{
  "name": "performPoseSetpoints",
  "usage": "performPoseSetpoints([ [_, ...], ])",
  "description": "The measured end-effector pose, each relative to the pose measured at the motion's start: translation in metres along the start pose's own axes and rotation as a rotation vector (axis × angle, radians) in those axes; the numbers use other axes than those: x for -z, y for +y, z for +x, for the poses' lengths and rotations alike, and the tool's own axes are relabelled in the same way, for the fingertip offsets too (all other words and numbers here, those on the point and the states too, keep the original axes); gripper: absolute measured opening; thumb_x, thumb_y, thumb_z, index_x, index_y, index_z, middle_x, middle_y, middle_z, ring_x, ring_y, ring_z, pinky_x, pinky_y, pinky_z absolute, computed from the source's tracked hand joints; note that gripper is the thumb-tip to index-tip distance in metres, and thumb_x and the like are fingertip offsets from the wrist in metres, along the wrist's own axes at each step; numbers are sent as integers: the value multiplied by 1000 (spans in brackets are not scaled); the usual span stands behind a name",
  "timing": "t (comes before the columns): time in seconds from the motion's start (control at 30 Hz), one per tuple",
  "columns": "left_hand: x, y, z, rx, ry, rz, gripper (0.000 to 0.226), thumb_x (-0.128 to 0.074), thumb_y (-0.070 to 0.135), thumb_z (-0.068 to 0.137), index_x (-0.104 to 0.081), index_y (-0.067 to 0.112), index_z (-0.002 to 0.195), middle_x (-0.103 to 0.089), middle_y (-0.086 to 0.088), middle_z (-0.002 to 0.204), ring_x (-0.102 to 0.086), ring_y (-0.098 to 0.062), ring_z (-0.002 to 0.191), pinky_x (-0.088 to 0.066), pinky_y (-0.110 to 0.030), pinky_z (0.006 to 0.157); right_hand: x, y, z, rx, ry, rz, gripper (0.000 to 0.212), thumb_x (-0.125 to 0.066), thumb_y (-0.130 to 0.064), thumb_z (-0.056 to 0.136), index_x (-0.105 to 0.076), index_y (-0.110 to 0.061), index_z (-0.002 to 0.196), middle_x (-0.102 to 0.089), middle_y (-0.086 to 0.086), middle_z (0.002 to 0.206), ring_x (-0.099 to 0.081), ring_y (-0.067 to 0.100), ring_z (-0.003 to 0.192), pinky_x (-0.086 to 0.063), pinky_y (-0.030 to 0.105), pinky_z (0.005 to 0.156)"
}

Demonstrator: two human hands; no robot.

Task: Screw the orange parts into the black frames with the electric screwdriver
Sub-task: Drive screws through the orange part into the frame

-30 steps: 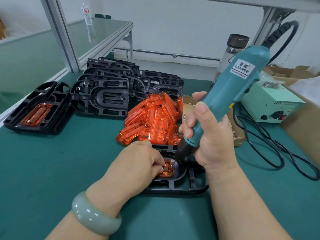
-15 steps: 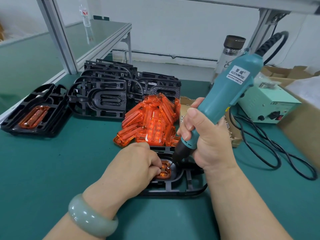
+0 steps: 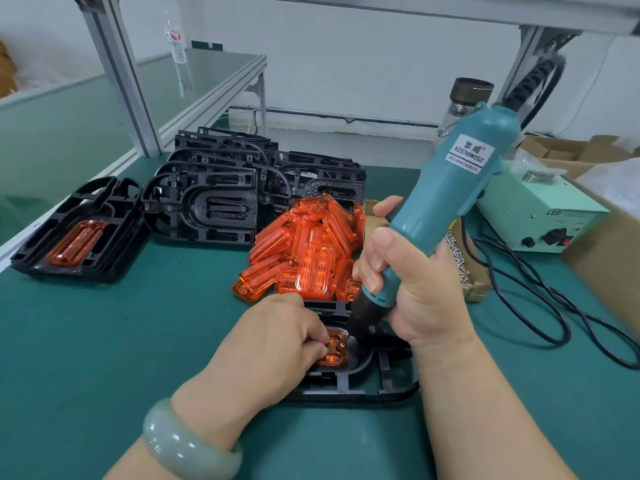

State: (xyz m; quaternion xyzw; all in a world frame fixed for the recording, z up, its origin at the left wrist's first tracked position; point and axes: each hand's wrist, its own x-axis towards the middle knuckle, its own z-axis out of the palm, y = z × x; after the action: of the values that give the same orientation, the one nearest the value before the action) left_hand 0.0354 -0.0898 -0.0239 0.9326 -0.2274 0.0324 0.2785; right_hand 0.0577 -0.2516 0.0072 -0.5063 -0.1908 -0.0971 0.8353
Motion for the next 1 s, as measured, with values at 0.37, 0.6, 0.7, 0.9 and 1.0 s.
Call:
performPoseSetpoints([
  [0.37,2,1,1,18,-31,-3,14,-65,34,85,-72,33,96,-46,14,82,-45,-4,87,-41,-22,77,2,-4,-6,53,56,26,23,-66,-18,82,-55,-12,101,-47,-4,54,-44,11,40,-44,27,53],
  [0.6,3,3,2,36,-74,54,16,-60,38,87,-70,37,100,-47,14,89,-43,-4,90,-39,-20,78,14,-18,0,111,38,178,44,-84,-40,67,-62,-19,99,-48,-5,56,-46,8,41,-47,25,58],
  [0.7,5,4,2,35,-92,134,19,-56,42,88,-67,40,104,-46,16,93,-43,-4,93,-43,-23,82,17,-17,-1,72,122,225,46,-87,-40,63,-63,-19,96,-46,-4,56,-44,8,41,-47,24,56],
  [0.9,6,6,1,15,-106,245,25,-42,41,95,-59,43,113,-47,19,101,-44,-2,95,-41,-19,83,26,-12,-4,46,291,275,24,-63,-30,77,-56,-19,97,-45,-6,55,-43,7,41,-48,23,54],
  [1.0,15,8,8,26,-85,222,22,-45,41,94,-61,44,109,-54,22,104,-51,-1,97,-44,-19,84,34,-14,-5,32,347,307,14,-54,-26,84,-56,-19,97,-45,-6,56,-43,7,41,-48,24,53],
])
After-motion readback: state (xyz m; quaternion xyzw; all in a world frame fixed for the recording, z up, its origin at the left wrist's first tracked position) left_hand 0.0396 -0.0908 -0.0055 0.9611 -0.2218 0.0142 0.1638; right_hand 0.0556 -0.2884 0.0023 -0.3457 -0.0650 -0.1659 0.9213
